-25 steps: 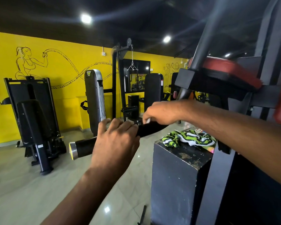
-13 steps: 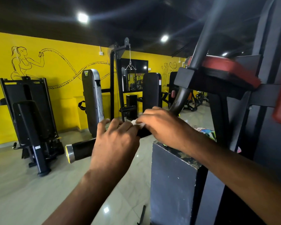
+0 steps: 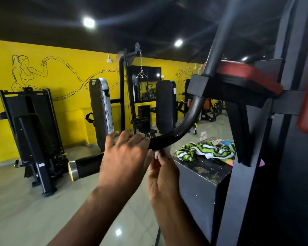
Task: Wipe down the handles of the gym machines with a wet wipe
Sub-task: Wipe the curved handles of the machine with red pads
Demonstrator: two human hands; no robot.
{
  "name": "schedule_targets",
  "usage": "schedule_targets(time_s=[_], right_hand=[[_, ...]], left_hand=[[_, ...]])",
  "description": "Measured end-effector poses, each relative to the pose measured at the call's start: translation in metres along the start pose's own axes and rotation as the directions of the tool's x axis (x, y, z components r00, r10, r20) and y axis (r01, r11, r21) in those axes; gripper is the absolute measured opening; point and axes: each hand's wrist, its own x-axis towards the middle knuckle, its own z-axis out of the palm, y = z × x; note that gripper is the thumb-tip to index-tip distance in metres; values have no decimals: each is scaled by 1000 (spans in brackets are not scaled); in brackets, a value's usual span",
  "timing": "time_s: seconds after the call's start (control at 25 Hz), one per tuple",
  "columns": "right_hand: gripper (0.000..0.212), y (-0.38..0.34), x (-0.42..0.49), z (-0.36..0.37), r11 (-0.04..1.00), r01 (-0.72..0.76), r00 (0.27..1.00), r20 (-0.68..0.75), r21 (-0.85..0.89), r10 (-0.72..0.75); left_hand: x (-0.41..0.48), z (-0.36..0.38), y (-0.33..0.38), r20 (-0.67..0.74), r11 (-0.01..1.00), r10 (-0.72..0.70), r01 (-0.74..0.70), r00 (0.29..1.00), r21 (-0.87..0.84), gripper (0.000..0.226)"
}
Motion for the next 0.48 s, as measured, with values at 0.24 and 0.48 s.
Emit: schedule_targets(time_s=[0.24, 0.48], right_hand=[[25, -7, 13, 7, 969, -216, 973, 112, 118, 203], [75, -14, 37, 4, 960, -219, 925, 349, 177, 147]], left_hand=[[-1, -1, -2, 6, 1000, 7, -7, 1000, 7, 24], [0, 1, 3, 11, 1000, 9, -9, 1000, -6, 24]])
